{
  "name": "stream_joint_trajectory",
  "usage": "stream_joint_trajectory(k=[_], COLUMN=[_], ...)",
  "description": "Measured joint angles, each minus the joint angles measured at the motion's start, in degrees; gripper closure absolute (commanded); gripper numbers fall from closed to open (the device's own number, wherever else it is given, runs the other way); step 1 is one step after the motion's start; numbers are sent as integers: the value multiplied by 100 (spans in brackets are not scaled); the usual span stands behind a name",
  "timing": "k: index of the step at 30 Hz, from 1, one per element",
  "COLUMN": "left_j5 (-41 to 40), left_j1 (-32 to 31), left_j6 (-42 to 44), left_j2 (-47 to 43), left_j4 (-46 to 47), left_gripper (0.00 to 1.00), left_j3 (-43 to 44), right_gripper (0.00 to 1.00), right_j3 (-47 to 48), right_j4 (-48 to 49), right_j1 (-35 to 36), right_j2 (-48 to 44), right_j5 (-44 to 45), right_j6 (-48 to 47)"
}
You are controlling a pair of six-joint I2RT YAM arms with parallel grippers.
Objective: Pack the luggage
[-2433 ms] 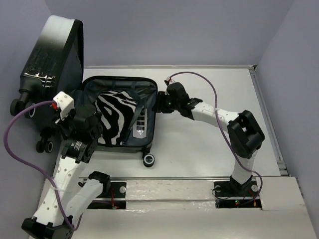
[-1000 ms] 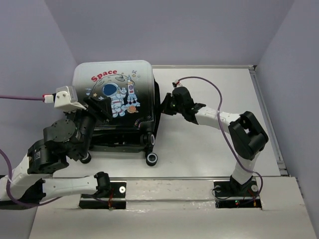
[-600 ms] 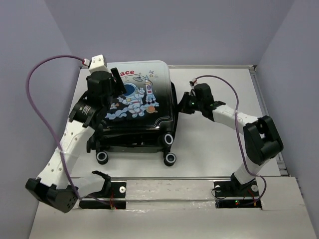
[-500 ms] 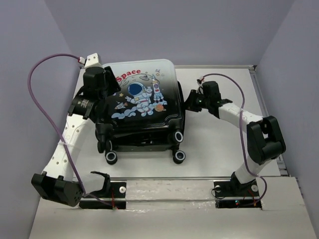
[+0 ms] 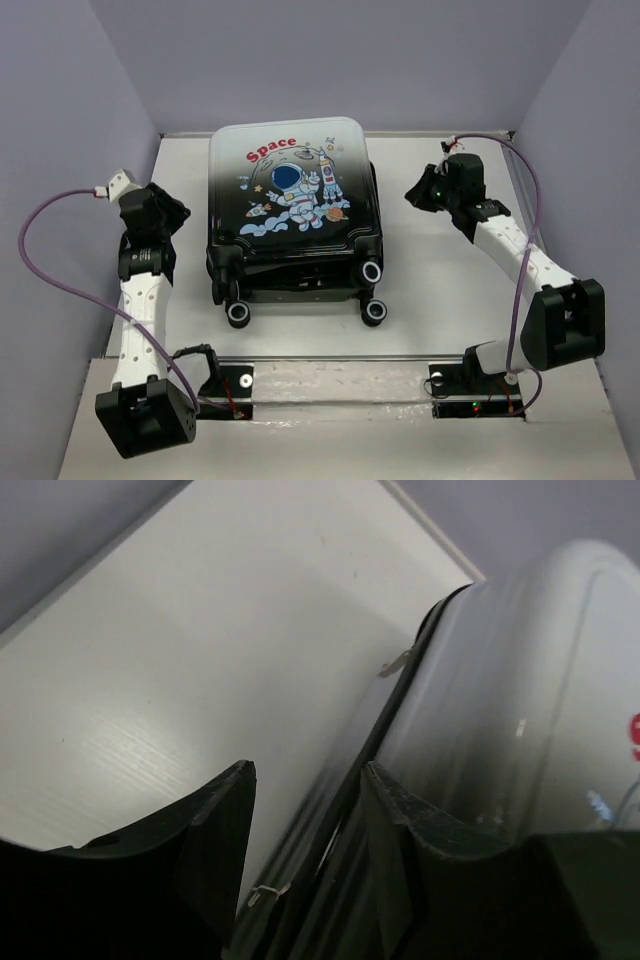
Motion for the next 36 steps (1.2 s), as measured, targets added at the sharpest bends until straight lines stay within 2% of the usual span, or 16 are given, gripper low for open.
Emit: stream_joint_trajectory(k=[4, 8, 13, 22, 30, 36], left_j5=[96, 535, 1110, 901, -142, -1047], left_j1=[332, 612, 577, 160, -835, -2076], left_j6=[-199, -407, -691, -1373, -1670, -1947], left_j2=[35, 542, 774, 748, 562, -494], left_j4=[221, 487, 973, 1849, 2238, 2214], left_gripper=[45, 48, 48, 49, 49, 51], left_j3=[-704, -909, -1438, -2247, -2494, -3198], right_gripper=[93, 93, 93, 93, 93, 89], right_j3=[-52, -162, -160, 162, 745, 1967], right_j4=[4, -26, 4, 107, 22, -411], right_j1=[0, 0, 105, 592, 621, 387], right_j2=[192, 638, 1010, 1788, 2192, 2977], right_j5=[127, 92, 68, 20, 116, 455], right_j6=[2, 17, 22, 114, -33, -516])
